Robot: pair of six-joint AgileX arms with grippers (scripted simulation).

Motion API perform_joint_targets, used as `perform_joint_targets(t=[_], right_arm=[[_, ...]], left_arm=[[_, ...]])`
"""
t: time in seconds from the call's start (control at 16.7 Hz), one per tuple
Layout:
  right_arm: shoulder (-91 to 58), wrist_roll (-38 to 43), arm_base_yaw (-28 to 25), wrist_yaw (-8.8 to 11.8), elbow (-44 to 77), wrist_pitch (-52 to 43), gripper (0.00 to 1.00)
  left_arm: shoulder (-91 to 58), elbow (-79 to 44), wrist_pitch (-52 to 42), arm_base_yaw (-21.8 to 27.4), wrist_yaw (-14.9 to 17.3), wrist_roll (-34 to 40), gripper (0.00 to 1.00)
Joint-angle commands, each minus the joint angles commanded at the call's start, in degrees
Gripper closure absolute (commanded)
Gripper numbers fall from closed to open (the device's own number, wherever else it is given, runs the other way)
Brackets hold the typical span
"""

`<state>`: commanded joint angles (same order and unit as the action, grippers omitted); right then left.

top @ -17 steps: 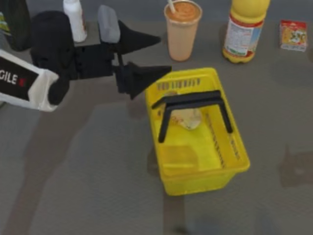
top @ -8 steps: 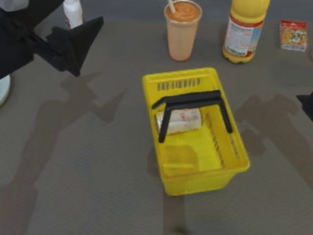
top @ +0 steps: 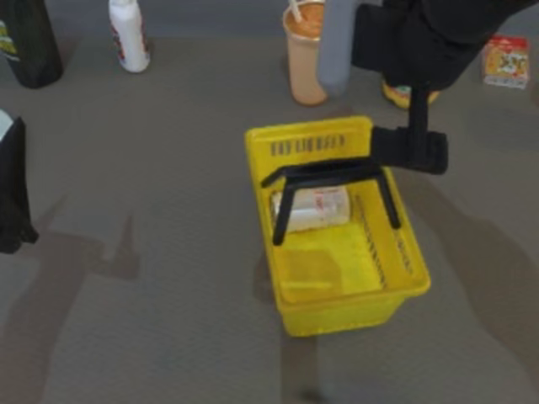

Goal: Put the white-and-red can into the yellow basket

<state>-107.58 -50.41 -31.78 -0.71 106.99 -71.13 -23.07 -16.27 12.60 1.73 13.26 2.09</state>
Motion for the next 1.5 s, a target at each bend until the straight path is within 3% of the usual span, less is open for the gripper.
perform_joint_targets(t=[0.24,0.42,1.38,1.5], right_arm=[[-14.99,-6.82,-4.42,0.26,13.59,-10.56,0.00],[-20.55,-9.47,-6.16,0.47,18.17,-14.99,0.00],[-20.51,-9.84,-6.47,0.52,12.77,-10.54,0.00],[-20.51,-9.84,-6.47,0.52,12.77,-10.54,0.15]], left_arm=[[16.07,10.56,-8.26,-2.01,-9.00,-1.30,0.00],[22.11,15.41,-11.97,-2.76,-12.66,-1.96,0.00],[23.07,16.27,-12.60,-2.88,-13.26,-2.09,0.00],[23.07,16.27,-12.60,-2.88,-13.26,-2.09,0.00]])
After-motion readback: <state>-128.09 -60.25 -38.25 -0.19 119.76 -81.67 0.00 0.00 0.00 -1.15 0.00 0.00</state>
